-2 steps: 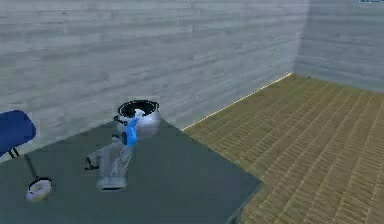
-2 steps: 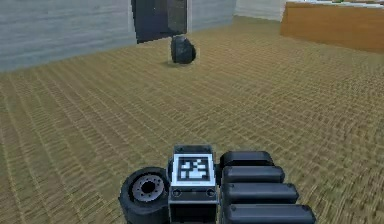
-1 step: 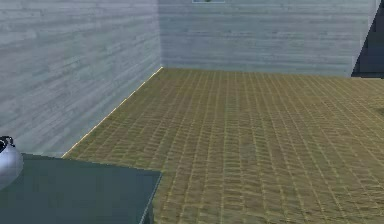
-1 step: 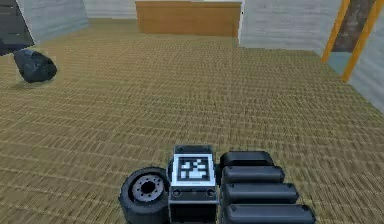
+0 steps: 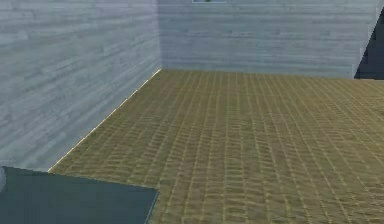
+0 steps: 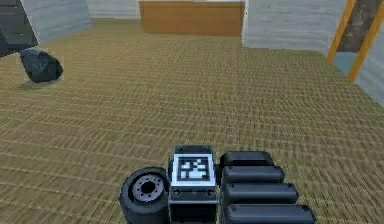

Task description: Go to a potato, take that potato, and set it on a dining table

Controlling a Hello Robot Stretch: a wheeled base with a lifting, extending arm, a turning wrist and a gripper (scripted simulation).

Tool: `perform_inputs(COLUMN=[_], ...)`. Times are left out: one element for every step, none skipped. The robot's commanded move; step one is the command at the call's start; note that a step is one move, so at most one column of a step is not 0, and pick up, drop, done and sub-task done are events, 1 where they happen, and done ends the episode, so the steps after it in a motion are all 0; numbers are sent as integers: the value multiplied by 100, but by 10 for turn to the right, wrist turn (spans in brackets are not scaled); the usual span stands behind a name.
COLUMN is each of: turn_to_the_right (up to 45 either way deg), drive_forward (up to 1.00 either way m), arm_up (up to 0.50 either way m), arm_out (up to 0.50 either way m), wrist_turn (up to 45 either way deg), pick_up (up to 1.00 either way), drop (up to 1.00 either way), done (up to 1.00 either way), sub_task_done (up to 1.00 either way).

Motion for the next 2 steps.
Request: perform_inputs(turn_to_the_right=[-450,-450], drive_forward=[0,0], arm_up=[0,0], arm_out=[0,0], wrist_turn=[0,0], pick_up=[0,0], drop=[0,0], done=[0,0], sub_task_done=[0,0])
